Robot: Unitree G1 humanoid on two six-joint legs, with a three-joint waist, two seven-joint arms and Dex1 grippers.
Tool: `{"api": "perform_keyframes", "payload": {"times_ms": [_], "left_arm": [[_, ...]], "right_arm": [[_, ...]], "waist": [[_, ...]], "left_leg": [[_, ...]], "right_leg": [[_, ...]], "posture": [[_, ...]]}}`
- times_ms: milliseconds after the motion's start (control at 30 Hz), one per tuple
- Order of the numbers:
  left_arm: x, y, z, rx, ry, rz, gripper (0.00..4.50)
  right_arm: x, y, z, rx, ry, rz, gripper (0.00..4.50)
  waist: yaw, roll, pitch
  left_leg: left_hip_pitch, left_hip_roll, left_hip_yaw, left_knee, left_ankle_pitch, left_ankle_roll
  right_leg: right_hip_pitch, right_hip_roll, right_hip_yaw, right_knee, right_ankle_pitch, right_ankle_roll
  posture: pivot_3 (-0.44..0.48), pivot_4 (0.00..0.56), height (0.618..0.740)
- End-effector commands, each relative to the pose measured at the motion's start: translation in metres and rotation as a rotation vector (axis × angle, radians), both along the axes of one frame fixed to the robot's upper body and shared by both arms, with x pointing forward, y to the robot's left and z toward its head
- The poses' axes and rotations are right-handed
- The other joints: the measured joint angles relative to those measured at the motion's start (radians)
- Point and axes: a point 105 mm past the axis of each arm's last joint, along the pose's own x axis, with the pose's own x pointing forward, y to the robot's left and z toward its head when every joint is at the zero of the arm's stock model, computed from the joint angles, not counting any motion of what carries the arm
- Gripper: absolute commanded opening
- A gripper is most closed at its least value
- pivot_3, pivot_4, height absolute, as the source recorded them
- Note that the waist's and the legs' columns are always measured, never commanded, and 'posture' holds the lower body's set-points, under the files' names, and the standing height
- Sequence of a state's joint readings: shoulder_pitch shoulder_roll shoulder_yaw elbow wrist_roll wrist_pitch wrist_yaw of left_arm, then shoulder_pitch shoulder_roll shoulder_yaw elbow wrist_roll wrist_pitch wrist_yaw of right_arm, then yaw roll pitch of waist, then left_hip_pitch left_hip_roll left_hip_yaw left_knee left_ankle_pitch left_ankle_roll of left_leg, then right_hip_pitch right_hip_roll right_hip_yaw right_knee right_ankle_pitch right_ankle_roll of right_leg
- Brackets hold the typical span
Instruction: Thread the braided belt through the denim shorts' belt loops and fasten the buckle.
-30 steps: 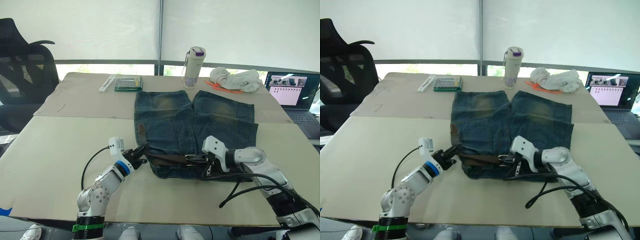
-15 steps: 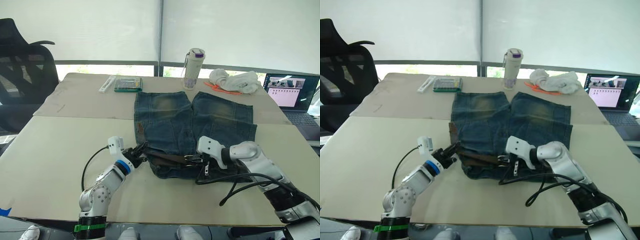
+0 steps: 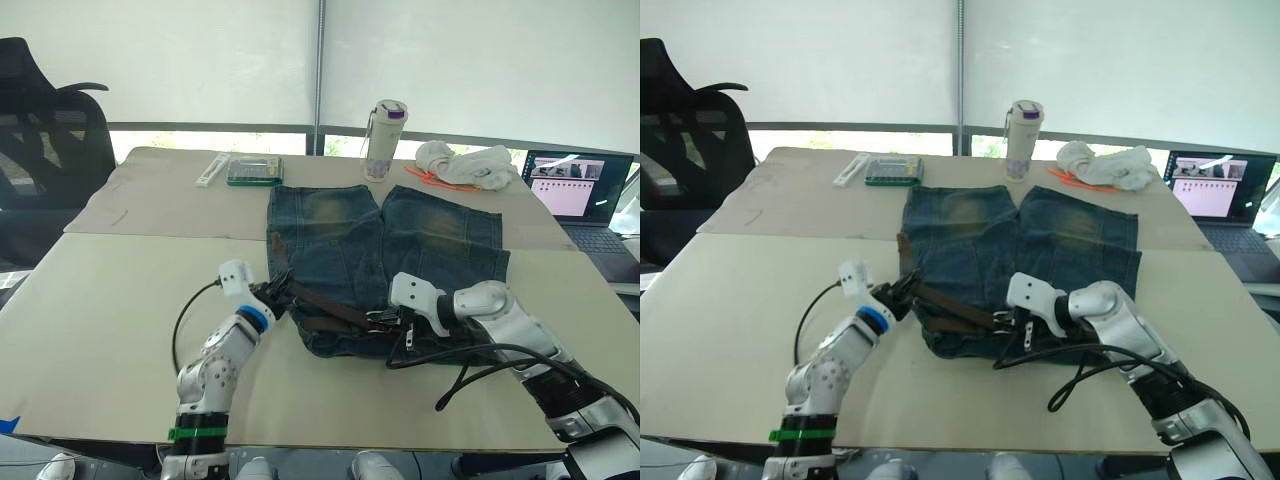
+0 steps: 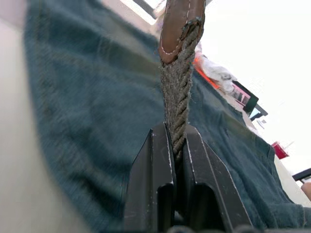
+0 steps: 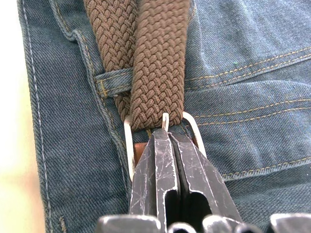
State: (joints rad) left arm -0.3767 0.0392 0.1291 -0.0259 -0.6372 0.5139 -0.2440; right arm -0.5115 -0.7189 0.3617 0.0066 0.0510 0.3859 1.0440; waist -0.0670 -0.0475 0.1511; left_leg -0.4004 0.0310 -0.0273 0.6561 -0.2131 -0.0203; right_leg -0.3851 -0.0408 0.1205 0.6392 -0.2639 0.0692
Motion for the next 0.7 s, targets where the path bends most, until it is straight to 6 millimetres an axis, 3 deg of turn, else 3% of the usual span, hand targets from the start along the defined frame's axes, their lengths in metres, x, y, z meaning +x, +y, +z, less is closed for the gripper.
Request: {"api": "perform_keyframes", "payload": {"times_ms": [33, 133, 200, 333, 500, 700], "left_arm": [[-0.008, -0.022, 0.053, 0.001, -0.214, -0.088, 0.00], [-0.035, -0.058, 0.075, -0.010, -0.318, -0.311, 0.00], [-0.059, -0.077, 0.079, 0.025, -0.378, -0.482, 0.00], [-0.091, -0.098, 0.084, -0.004, -0.412, -0.707, 0.00], [-0.106, -0.116, 0.081, -0.004, -0.417, -0.851, 0.00], [-0.112, -0.125, 0.091, -0.021, -0.471, -0.929, 0.00]], "right_arm": [[-0.014, -0.029, -0.058, -0.162, 0.196, -0.116, 0.04], [-0.015, -0.028, -0.060, -0.151, 0.200, -0.118, 0.04], [-0.016, -0.027, -0.061, -0.147, 0.204, -0.119, 0.04], [-0.021, -0.024, -0.064, -0.140, 0.216, -0.114, 0.04], [-0.022, -0.021, -0.064, -0.130, 0.216, -0.120, 0.04], [-0.024, -0.018, -0.066, -0.126, 0.221, -0.125, 0.04]], "waist": [[-0.001, 0.000, 0.000], [0.000, 0.000, 0.000], [0.000, -0.001, -0.001], [0.000, 0.001, -0.003], [0.000, 0.001, -0.003], [0.000, 0.001, -0.003]], "left_leg": [[0.000, 0.000, 0.000, 0.000, 0.000, 0.000], [0.000, 0.000, 0.000, -0.001, 0.000, 0.000], [0.001, 0.000, 0.000, -0.001, 0.000, 0.000], [0.003, 0.000, 0.000, -0.003, 0.000, 0.000], [0.013, 0.001, 0.000, -0.010, 0.000, 0.000], [0.013, 0.001, 0.000, -0.011, 0.000, 0.000]], "right_leg": [[0.000, 0.000, 0.000, 0.000, 0.000, 0.000], [0.001, 0.000, 0.000, -0.001, 0.000, 0.000], [0.001, 0.000, 0.000, -0.001, 0.000, 0.000], [0.003, 0.000, 0.000, -0.005, -0.003, 0.004], [0.014, 0.000, 0.000, -0.012, -0.004, 0.005], [0.014, 0.000, 0.000, -0.012, -0.004, 0.005]], "posture": [[0.000, 0.150, 0.737], [0.000, 0.150, 0.737], [0.000, 0.150, 0.737], [0.000, 0.150, 0.737], [0.000, 0.150, 0.737], [0.000, 0.150, 0.737]]}}
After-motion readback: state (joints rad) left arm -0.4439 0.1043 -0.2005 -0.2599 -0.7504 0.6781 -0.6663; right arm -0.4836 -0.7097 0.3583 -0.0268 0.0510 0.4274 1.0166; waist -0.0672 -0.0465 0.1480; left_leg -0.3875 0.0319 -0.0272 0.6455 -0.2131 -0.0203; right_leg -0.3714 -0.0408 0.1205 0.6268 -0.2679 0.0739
